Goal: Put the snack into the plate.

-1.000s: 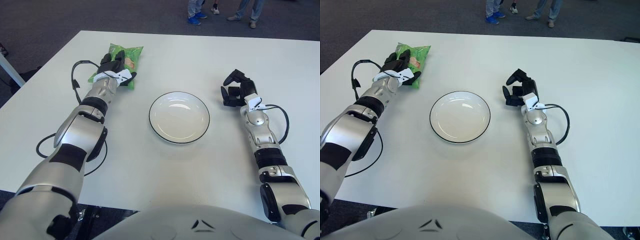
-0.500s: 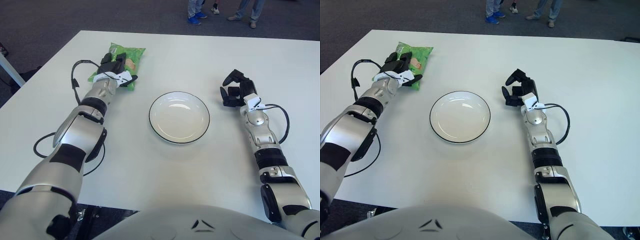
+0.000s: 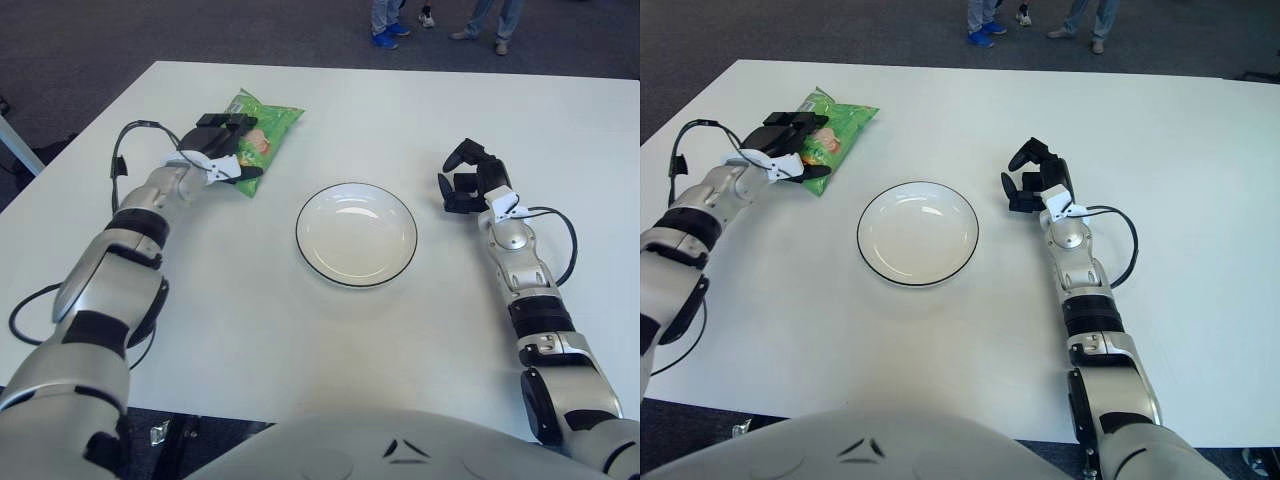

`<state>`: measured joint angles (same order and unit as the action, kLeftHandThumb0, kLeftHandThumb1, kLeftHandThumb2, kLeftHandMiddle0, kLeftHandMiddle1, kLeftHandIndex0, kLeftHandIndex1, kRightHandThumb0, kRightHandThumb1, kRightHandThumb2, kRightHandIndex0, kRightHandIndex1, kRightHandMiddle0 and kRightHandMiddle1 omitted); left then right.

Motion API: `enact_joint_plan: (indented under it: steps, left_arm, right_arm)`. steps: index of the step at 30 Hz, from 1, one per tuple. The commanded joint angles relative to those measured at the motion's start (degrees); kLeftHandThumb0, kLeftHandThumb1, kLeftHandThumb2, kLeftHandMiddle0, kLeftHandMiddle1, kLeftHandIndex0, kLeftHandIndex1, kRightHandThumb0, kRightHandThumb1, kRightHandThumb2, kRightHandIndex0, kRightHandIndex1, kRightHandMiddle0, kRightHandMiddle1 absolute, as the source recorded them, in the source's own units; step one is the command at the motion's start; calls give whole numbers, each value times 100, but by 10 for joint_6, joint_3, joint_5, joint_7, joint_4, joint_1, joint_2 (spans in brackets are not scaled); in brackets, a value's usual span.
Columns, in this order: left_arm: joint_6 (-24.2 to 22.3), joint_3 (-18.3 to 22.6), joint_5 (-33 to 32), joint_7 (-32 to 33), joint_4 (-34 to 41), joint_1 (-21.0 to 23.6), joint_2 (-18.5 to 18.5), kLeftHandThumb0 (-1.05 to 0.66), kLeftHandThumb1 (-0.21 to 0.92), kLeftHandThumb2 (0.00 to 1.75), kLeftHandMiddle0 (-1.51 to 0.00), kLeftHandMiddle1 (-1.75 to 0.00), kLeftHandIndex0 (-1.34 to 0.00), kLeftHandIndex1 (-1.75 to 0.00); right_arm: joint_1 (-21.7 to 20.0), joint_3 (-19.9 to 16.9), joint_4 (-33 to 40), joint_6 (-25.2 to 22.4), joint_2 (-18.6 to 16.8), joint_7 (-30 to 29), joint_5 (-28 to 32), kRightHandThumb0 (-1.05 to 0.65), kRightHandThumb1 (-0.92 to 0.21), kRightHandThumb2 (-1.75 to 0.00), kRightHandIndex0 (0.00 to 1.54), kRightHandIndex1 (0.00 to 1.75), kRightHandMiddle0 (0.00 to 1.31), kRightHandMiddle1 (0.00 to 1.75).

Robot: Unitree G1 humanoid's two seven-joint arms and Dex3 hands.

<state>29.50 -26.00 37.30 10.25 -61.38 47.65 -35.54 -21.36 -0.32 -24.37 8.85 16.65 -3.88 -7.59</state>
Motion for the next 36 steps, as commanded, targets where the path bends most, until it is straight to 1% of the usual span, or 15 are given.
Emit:
enact_joint_plan:
  steps: [1,4,8,11,16,21,26,28,30,34,36]
  left_arm:
    - [18,-7,14,-20,37,-37,-32,-105,92,49,0,-65,0,-79]
    - [26,-2,10,-30,68,-50,-43,-104,92,53,0,-62,0,-79]
    - [62,26,-26,-66,158,-101,-84,-102,92,56,0,-61,0,-78]
    - [67,40,-40,-86,187,-117,-92,-101,92,56,0,-62,0,-77]
    - [99,60,-57,-98,207,-133,-98,-99,92,53,0,-61,0,-78]
    - [140,76,-64,-90,208,-141,-99,-96,92,47,0,-53,0,-85]
    - [183,98,-79,-85,206,-147,-97,-94,92,39,0,-52,0,-86]
    - [194,108,-89,-90,210,-148,-96,-92,91,36,0,-52,0,-86]
    - [197,117,-97,-93,215,-150,-94,-91,89,34,0,-52,0,-85]
    - [176,143,-114,-96,252,-163,-87,-88,85,32,0,-51,0,-81]
    - [154,157,-126,-96,275,-172,-78,-87,83,32,0,-50,0,-78]
  right_arm:
    - [33,7,-26,-38,-6,9,-10,-46,-38,-124,129,175,57,175]
    - [32,6,-27,-40,-5,11,-9,-46,-38,-124,129,175,57,175]
    - [30,8,-25,-46,-7,4,-15,-46,-38,-124,129,175,57,175]
    - [29,9,-26,-48,-7,2,-19,-47,-37,-125,129,175,57,175]
    - [30,11,-26,-42,-7,-3,-24,-47,-35,-128,129,175,59,175]
    - [30,11,-25,-45,-8,-4,-23,-48,-33,-130,129,175,61,175]
    - [28,8,-28,-48,-9,1,-17,-48,-33,-131,129,175,61,175]
    - [28,6,-29,-48,-10,2,-13,-48,-33,-131,129,175,61,175]
    - [28,4,-29,-47,-11,2,-12,-48,-33,-131,129,175,61,175]
    - [28,3,-27,-50,-12,4,-10,-48,-33,-131,129,175,61,175]
    - [28,3,-27,-49,-12,5,-10,-48,-33,-130,129,175,61,175]
